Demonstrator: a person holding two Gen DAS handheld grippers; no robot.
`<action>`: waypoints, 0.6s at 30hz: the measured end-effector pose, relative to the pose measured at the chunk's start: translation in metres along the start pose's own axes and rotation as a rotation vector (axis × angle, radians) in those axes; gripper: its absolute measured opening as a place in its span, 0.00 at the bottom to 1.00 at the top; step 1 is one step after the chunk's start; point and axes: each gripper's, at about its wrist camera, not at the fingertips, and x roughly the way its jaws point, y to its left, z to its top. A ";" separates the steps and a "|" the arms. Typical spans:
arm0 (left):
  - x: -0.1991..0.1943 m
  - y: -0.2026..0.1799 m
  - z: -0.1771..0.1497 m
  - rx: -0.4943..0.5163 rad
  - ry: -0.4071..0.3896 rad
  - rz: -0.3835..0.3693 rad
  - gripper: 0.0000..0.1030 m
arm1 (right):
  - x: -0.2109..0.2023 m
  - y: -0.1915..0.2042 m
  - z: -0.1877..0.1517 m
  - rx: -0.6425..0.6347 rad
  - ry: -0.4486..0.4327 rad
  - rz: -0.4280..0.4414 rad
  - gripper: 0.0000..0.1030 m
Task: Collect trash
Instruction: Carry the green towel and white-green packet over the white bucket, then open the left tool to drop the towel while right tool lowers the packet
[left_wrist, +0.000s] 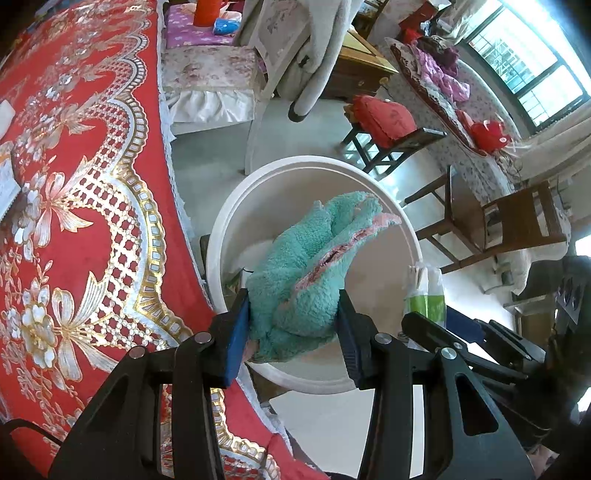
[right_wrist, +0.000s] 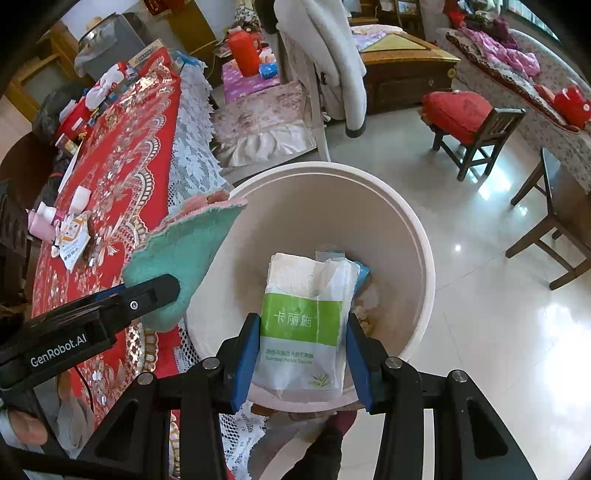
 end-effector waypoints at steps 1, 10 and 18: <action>0.001 0.000 0.000 -0.003 0.000 0.001 0.41 | 0.001 0.000 0.001 0.000 0.002 0.001 0.42; 0.006 -0.003 -0.001 -0.025 0.008 0.005 0.42 | 0.008 0.000 0.004 -0.015 0.020 0.006 0.42; 0.007 -0.005 0.001 -0.026 -0.001 -0.001 0.44 | 0.015 -0.003 0.005 -0.022 0.040 0.007 0.42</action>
